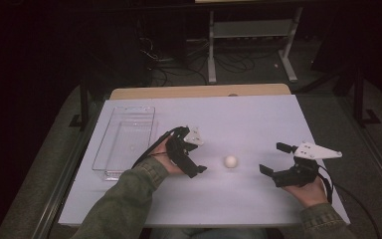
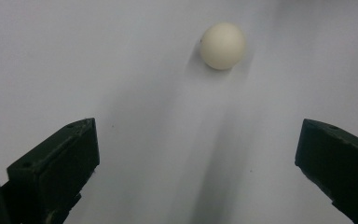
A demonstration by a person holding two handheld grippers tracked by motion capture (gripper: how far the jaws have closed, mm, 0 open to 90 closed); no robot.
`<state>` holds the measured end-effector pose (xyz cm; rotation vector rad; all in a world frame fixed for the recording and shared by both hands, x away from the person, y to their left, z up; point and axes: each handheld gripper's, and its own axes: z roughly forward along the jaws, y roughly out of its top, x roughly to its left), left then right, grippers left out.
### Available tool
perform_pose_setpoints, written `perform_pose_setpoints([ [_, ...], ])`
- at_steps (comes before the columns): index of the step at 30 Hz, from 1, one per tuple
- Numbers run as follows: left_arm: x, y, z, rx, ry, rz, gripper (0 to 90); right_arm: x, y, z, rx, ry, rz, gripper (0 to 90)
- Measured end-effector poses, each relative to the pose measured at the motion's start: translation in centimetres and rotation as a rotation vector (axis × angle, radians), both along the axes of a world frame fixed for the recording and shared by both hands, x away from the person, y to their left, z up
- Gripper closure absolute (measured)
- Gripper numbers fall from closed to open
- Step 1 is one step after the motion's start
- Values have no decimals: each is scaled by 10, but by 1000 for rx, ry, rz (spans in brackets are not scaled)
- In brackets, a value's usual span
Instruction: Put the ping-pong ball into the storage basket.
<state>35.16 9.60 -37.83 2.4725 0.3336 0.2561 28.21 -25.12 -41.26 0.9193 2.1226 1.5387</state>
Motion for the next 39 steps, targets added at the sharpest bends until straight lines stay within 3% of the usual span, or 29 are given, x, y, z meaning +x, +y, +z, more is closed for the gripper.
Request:
perform_pose_setpoints([
  [8,8,-12,-8,14,26,-24,0,-1,1,0,2,-5,10,0],
  [28,19,-56,-12,12,40,-90,0,-6,0,2,18,-12,24,0],
  [39,25,-77,-21,39,38,-115,0,-6,1,1,24,-10,33,0],
])
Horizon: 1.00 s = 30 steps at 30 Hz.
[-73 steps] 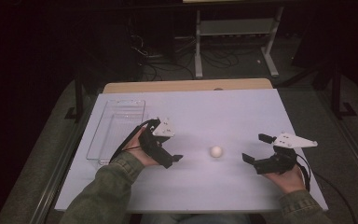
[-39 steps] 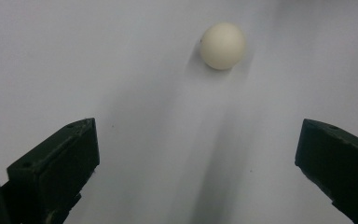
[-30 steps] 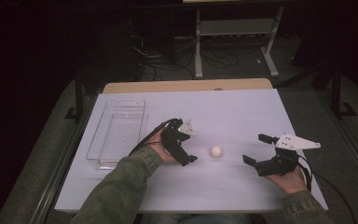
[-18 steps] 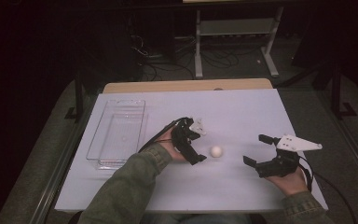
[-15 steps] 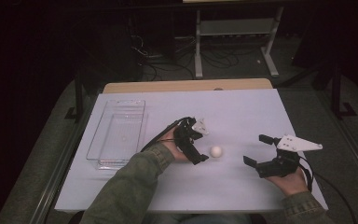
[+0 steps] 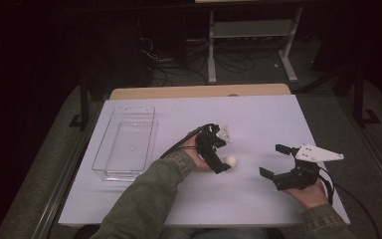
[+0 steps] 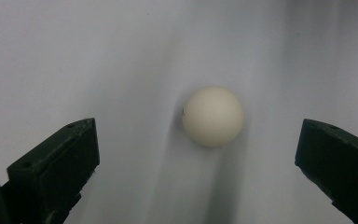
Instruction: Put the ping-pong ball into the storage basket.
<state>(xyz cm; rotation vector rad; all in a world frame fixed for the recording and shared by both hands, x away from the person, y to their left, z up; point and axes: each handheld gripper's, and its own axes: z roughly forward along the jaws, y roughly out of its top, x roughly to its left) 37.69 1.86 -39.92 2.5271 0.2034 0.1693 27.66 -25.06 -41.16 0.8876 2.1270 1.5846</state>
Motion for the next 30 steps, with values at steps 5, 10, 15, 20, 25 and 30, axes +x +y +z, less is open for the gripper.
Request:
perform_pose_setpoints([
  [5,1,-8,-6,10,5,-12,0,0,0,0,3,0,1,0],
  [10,3,-10,-11,24,11,-20,0,0,0,0,4,-2,1,0],
  [15,7,-11,-17,21,20,-9,0,0,0,0,4,-1,2,0],
  [20,10,-12,-23,50,18,-7,0,0,0,0,5,-2,1,0],
  [25,13,-11,-25,48,24,0,0,0,-1,-1,4,0,1,0],
  [30,13,-13,-29,61,25,-5,0,1,0,-1,1,0,1,0],
])
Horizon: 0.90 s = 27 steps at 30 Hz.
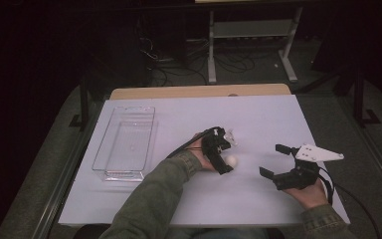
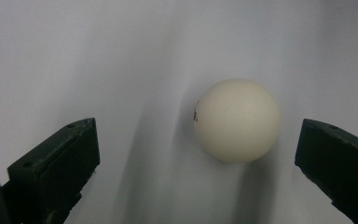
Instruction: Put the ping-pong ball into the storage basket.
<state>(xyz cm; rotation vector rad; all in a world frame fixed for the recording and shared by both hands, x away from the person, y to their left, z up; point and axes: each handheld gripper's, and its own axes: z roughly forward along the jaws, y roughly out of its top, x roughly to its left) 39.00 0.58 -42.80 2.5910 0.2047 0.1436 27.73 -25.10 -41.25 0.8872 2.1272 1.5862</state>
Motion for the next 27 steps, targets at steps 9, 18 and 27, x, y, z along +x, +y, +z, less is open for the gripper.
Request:
perform_pose_setpoints([
  [9,-1,-4,-3,1,3,-10,0,0,0,0,-1,4,1,0],
  [18,-3,-4,0,-8,-12,-22,61,0,0,0,-4,4,1,0],
  [27,-4,-5,2,-16,-22,-42,169,1,1,-1,-6,3,2,0],
])
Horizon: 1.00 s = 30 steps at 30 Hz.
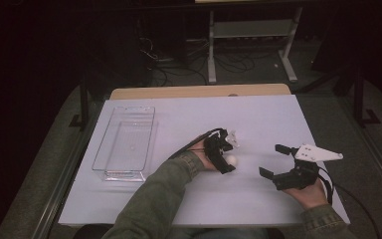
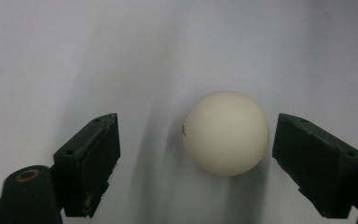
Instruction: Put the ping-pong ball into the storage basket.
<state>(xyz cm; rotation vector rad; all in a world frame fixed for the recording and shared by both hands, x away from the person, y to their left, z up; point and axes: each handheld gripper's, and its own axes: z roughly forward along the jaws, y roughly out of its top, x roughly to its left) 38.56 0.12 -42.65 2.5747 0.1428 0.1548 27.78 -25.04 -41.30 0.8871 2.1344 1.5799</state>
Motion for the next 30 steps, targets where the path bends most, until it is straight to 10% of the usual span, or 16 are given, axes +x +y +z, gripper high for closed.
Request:
perform_pose_setpoints([
  [17,-3,-1,1,-3,-8,-39,497,0,0,-1,-7,9,2,0],
  [30,-7,-1,3,7,-17,-58,505,0,0,-1,-13,6,3,0],
])
